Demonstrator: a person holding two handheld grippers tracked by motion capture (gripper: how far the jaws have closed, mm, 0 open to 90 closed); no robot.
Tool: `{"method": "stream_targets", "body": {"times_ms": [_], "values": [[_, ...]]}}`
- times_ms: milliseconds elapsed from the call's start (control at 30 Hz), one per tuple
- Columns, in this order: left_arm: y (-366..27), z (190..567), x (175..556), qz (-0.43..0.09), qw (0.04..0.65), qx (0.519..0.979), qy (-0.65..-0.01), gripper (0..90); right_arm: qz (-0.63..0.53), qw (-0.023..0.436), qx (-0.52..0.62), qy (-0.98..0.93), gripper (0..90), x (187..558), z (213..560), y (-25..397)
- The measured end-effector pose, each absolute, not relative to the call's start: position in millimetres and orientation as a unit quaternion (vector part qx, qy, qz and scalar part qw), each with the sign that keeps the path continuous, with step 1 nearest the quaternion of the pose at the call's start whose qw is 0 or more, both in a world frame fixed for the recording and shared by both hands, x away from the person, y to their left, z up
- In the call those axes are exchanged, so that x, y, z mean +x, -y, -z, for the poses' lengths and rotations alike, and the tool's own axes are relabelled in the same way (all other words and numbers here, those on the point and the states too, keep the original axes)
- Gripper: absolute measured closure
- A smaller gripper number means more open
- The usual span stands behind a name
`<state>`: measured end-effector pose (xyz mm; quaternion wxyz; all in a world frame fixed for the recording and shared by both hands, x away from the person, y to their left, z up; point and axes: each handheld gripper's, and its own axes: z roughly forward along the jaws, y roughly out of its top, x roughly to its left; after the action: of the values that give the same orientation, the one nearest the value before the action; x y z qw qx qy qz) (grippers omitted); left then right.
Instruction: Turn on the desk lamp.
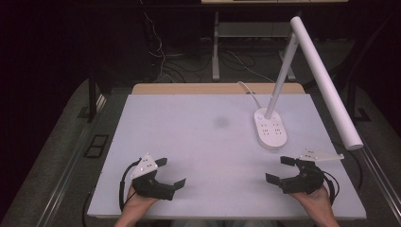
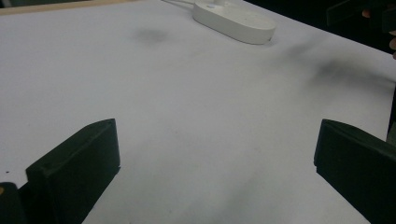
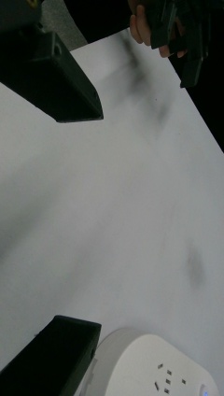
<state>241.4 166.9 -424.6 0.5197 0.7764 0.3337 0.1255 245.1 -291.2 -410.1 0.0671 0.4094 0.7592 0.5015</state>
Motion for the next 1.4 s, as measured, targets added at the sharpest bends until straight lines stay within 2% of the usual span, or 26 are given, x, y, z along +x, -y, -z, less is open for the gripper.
{"method": "stream_targets", "body": {"times_ms": [1400], "values": [[-166,425,242,-0.127,0.514,0.782,-0.329,0.0,-0.490,0.043,0.430,-0.757,0.3,244,399,302]]}}
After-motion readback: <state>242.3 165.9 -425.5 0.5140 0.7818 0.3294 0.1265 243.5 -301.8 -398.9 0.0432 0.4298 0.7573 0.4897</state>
